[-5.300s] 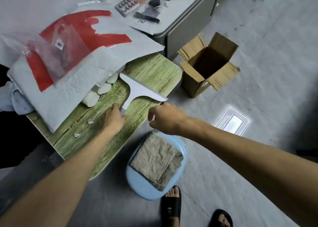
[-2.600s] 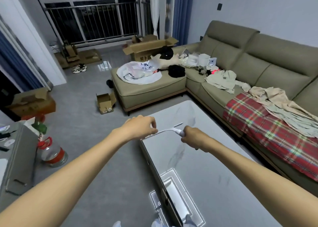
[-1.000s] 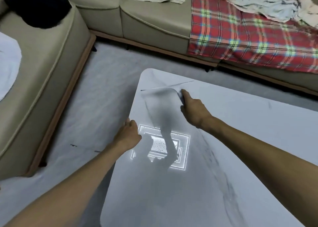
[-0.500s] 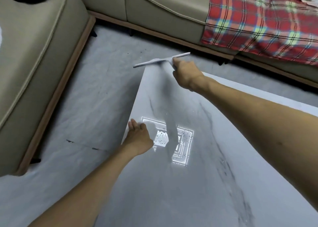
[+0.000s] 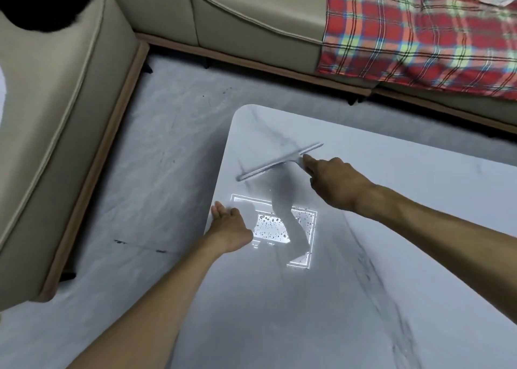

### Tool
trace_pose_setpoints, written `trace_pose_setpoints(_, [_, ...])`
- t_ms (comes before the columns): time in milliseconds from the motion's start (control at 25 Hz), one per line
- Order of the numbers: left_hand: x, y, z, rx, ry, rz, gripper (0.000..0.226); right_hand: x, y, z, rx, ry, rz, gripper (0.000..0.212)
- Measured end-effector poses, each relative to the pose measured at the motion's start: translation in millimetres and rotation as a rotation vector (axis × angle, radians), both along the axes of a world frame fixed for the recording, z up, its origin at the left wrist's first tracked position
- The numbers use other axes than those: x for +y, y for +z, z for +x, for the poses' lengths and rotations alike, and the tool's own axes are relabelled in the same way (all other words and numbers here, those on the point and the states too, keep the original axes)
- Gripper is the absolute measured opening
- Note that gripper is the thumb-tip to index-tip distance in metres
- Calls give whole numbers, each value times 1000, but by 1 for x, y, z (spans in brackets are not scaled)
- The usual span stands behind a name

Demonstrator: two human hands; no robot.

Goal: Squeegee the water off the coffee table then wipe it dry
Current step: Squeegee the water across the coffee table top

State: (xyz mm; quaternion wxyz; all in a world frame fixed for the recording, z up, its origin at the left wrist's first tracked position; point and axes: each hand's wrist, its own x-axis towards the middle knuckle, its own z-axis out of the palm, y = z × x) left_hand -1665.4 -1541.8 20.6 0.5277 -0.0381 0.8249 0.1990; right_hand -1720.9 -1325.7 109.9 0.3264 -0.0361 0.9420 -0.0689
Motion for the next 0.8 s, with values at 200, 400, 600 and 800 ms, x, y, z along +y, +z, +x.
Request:
trace_pose_setpoints(200, [-5, -3, -4, -47, 13, -11, 77, -19, -26, -63, 168, -9, 43, 58])
trace_pose_setpoints(400, [-10, -6, -4, -65, 19, -18, 75, -10, -31, -27, 144, -69, -4, 58])
trace_pose_setpoints(600, [-11, -3, -3, -52, -5, -6, 81, 27, -7, 46, 2, -50, 19, 61])
trace_pose_setpoints(800, [-6, -1, -2, -49, 3, 1, 78, 43, -3, 13, 137, -70, -18, 33])
